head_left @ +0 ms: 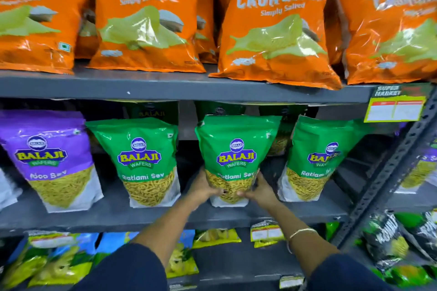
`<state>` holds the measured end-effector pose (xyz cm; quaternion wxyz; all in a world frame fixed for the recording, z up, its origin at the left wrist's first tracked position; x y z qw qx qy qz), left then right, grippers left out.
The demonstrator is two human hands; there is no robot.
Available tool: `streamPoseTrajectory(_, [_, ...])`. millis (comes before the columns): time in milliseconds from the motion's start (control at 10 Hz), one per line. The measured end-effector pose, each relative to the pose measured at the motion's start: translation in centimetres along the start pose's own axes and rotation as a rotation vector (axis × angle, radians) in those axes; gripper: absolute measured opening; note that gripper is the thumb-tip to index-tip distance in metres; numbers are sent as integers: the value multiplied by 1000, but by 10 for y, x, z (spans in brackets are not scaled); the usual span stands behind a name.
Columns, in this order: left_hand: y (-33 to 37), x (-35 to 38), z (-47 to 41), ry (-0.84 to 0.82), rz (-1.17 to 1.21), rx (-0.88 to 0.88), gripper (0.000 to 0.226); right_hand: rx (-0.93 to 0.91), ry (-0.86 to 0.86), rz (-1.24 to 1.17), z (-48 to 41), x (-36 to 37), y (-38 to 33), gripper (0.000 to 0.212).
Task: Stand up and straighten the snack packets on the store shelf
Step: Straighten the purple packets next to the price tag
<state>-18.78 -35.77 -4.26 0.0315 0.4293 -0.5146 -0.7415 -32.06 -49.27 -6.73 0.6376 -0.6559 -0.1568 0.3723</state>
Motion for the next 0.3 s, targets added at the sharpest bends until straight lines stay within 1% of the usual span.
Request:
streamPoseTrajectory(100, [-8,0,0,33,-11,-35,90,-10,-5,3,1,5,3,92])
streamPoseTrajectory(200, [-7,-4,3,18,-18,-89,90,-25,-59,19,7,9,-7,93])
streamPoseTrajectory(300, [-7,2,13,28,-21,-108,88,-127,57,42,21,0,-24,102])
Point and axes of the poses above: each hand's wrist, its own z-axis away from the middle knuckle, its own x-axis out of the palm, y = z × x, the point moved 9 cm from there along -z, towards the middle knuckle, and after that the axes turned 10 degrees about -z, right-handed, at the moved point
